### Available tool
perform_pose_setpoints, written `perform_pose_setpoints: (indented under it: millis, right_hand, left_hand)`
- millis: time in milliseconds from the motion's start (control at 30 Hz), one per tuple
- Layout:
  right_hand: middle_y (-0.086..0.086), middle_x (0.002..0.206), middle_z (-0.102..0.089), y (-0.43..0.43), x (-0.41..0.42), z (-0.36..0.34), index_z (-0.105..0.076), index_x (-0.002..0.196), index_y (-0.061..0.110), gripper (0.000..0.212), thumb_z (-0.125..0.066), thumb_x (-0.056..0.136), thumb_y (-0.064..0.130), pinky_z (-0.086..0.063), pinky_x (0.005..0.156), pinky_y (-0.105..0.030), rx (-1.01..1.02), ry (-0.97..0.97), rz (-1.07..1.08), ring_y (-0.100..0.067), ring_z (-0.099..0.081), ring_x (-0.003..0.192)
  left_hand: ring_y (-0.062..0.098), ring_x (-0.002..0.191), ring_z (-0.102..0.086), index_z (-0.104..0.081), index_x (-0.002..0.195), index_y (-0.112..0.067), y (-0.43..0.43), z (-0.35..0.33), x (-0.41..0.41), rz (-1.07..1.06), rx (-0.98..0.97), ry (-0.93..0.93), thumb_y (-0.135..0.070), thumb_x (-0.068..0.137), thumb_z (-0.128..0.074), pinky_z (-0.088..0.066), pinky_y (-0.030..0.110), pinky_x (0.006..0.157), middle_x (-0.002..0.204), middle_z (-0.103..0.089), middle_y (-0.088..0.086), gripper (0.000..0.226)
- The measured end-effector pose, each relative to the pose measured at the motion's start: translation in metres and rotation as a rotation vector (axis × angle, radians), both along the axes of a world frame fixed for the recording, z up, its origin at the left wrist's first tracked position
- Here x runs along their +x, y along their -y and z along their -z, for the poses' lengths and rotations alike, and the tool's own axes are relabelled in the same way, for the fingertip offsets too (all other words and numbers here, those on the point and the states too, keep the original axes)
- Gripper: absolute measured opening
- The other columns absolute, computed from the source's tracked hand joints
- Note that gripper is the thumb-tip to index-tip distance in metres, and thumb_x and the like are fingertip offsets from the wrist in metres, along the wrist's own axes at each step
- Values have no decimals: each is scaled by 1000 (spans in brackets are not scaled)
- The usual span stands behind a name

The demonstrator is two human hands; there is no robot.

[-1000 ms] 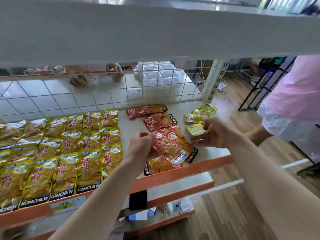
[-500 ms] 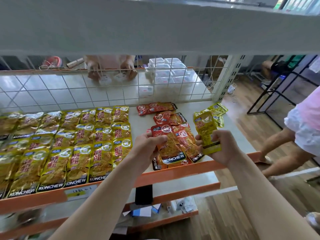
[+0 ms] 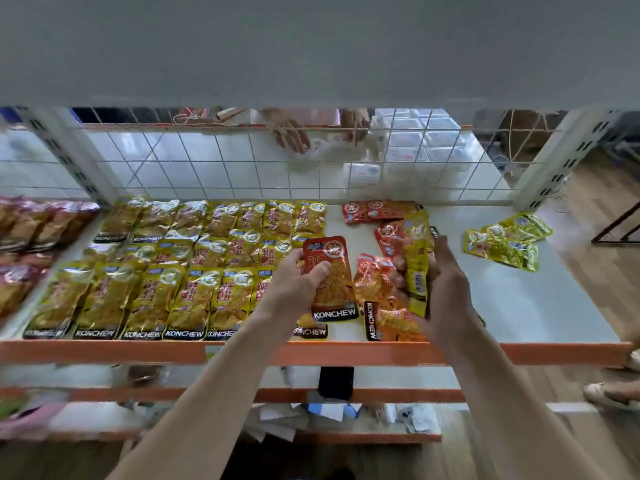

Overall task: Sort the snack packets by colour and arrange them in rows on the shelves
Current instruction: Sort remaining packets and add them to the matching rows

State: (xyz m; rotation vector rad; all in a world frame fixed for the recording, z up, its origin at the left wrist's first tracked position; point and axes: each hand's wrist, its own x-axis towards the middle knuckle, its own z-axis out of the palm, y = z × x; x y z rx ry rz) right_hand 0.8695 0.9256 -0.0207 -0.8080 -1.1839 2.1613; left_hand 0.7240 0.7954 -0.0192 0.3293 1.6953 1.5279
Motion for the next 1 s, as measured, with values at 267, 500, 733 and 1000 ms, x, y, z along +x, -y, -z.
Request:
perform_pose_setpoints:
  millis: [267, 500, 733, 1000]
  right_hand:
    - [-6, 87, -74, 42, -51, -5, -65, 101, 7, 14, -55, 95, -1, -57, 66, -28, 283, 152, -202, -19, -70, 81]
    - [-6, 93, -75, 89, -95, 0, -67, 101, 9, 14, -58, 94, 1, -56, 80, -35, 268, 202, -157, -22, -71, 91]
    - [-5, 94, -76, 156, -153, 5, -70, 100, 17, 10, -65, 93, 13, -56, 82, -41, 309, 312, -113, -30, -70, 92]
    - [1, 88, -77, 234, -224, 5, -67, 103, 15, 13, -66, 92, 9, -56, 77, -30, 295, 292, -113, -16, -71, 84]
  left_hand:
    - [30, 99, -72, -67, 110, -21, 56, -5, -43, -76, -4, -97, -6, 85, -73, -56, 52, 94, 103, -76, 9, 30]
    - [23, 94, -73, -75, 97, -24, 110, -7, -84, -150, -28, -218, -19, 81, -76, -56, 48, 93, 93, -77, -1, 17]
    - [22, 87, -75, -76, 93, -27, 193, -7, -144, -227, -2, -222, -10, 89, -70, -59, 39, 84, 90, -78, 0, 18]
    - [16, 83, -75, -73, 101, -20, 282, -8, -223, -243, 30, -187, -7, 91, -67, -57, 22, 68, 90, -78, -1, 18]
